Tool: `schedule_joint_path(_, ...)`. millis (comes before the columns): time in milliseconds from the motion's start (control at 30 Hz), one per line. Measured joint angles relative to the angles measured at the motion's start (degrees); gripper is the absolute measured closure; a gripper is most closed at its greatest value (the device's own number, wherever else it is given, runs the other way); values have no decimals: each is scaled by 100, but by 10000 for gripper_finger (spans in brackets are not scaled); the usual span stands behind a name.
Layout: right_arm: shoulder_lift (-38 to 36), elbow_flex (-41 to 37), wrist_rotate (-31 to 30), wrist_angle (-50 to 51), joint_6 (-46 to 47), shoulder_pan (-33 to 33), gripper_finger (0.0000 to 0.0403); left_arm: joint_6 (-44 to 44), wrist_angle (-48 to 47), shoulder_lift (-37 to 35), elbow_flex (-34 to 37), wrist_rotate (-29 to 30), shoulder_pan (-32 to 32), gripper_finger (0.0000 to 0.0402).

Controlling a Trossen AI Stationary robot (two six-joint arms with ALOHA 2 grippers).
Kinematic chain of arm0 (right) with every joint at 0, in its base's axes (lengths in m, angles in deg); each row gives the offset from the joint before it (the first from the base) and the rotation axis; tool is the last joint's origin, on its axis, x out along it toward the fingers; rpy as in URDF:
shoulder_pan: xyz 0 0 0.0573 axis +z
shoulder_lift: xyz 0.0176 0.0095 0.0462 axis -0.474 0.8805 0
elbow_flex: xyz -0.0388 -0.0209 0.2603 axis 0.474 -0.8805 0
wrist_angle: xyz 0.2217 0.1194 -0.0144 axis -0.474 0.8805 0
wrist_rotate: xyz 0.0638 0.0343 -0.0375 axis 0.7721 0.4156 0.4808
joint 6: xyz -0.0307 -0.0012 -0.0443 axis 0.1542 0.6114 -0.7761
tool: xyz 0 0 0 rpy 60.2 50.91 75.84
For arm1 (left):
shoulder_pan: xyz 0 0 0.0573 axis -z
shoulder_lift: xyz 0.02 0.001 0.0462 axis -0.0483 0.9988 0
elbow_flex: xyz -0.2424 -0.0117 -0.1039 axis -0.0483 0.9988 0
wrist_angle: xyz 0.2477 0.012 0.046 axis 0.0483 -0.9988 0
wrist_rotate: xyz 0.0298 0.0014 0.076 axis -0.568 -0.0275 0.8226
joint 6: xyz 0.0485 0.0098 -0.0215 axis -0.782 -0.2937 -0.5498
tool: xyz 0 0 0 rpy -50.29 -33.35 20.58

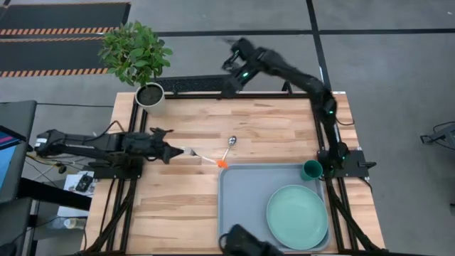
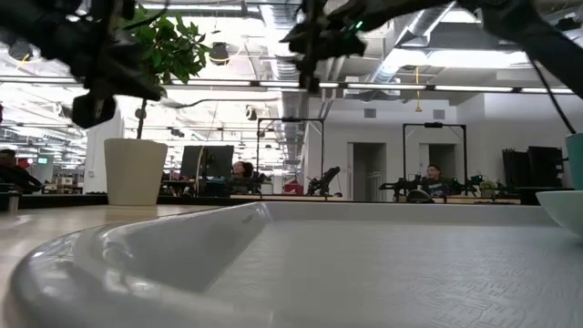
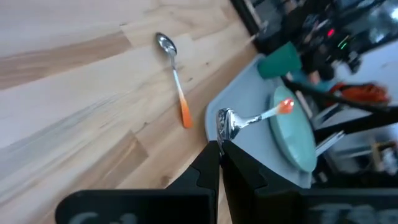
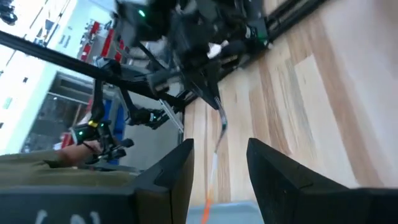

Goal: Pick and place plate/cup/fork/spoon on tray
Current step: Put the orange fork on the left of the light blue plate on the blue serving tray

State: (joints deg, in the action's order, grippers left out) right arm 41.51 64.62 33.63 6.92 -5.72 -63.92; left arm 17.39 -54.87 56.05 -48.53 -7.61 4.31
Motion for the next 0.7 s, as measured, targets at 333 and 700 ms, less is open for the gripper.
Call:
schedule_joint_path(333,-1259,7,-1630,1569,-1793,-102,234,-1175,14,2542,-1551,-1590,-777,401)
schedule_joint_path(700,-1161,-614,-1811,2289,-2638,790,224,-3464,-1069,4293,-3849,-3114,-1536,401)
